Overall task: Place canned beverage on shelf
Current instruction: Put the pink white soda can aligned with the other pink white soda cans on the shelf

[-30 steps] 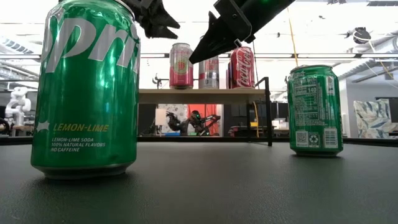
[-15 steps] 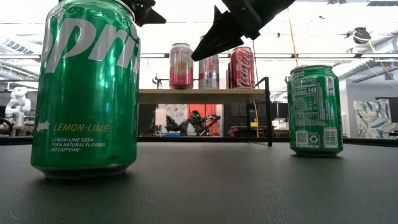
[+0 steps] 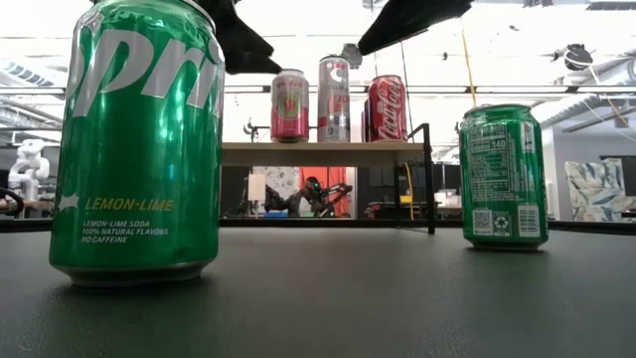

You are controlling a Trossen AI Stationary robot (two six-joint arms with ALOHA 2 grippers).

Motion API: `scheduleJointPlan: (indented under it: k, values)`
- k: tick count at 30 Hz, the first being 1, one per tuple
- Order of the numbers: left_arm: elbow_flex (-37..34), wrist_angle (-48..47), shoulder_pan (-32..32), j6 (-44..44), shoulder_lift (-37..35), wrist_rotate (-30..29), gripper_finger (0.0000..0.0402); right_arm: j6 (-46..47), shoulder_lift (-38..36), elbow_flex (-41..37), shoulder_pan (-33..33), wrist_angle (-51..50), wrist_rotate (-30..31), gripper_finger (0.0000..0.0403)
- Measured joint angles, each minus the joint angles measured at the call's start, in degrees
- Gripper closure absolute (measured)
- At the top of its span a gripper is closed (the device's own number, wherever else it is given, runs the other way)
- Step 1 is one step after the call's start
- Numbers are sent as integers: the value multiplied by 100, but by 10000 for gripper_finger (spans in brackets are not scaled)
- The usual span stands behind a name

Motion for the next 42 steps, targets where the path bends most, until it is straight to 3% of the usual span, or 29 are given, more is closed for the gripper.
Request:
scheduleJointPlan:
  k: [4, 17, 31, 42]
  values:
    - [-152, 556, 0, -15, 248, -259, 49, 133, -71, 0, 54, -266, 281, 11]
    - [-163, 1311, 0, -12, 1256, -1232, 49, 551, -62, 0, 157, -752, 407, 11]
    - [-161, 1625, 0, -10, 1365, -1793, 49, 551, -60, 0, 155, -747, 439, 11]
    - [-161, 1879, 0, -10, 1365, -1782, 49, 574, -60, 0, 153, -745, 439, 11]
